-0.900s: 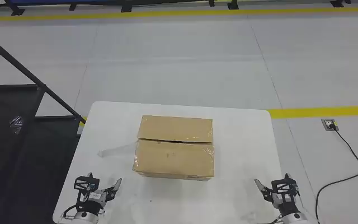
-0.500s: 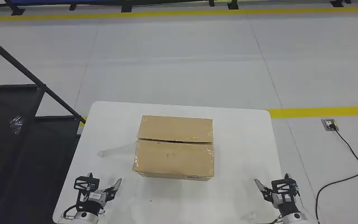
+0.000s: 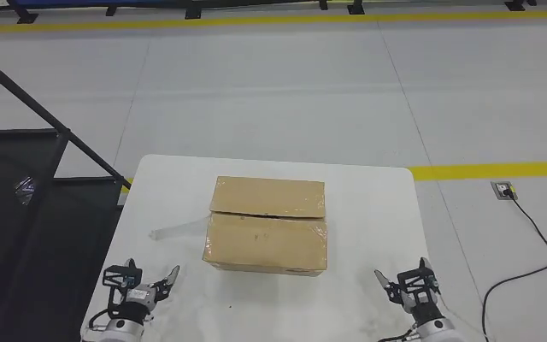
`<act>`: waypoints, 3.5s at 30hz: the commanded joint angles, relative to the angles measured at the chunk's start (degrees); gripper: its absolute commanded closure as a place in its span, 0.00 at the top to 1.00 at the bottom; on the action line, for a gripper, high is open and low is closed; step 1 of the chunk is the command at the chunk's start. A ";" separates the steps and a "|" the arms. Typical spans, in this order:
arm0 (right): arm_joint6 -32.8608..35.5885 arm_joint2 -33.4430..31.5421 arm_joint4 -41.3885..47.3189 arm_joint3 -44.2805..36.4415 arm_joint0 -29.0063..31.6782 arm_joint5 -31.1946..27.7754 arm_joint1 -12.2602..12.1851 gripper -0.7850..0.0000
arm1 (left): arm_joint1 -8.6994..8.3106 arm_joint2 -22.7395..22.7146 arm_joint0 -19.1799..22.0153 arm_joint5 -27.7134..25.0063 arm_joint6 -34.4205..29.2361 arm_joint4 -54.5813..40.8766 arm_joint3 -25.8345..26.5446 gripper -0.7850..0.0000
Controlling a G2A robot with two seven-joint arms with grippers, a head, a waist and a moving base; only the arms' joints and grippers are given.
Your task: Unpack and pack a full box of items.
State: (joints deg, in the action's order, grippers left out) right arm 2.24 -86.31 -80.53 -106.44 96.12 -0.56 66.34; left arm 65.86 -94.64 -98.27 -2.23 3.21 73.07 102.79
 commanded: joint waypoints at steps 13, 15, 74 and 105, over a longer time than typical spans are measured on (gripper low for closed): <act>14.03 15.34 3.75 -0.11 -16.63 0.76 2.54 1.00 | -0.08 -5.71 1.37 -6.81 3.66 -8.81 2.52 1.00; 13.35 15.99 3.01 -0.79 -17.28 1.81 2.76 1.00 | -0.08 -5.71 1.37 -6.81 3.66 -8.81 2.52 1.00; 55.08 4.94 90.44 13.26 -30.80 -39.03 0.14 1.00 | 1.84 -3.26 3.29 -3.57 6.75 -16.09 3.24 1.00; 52.44 13.28 93.08 6.53 -30.95 -22.85 -5.48 1.00 | -0.37 -3.15 0.05 -33.32 9.27 9.23 -0.65 1.00</act>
State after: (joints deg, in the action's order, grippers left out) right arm 54.31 -72.96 9.55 -99.77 65.51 -25.34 60.85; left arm 65.50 -98.06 -98.28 -35.89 12.11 81.68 102.36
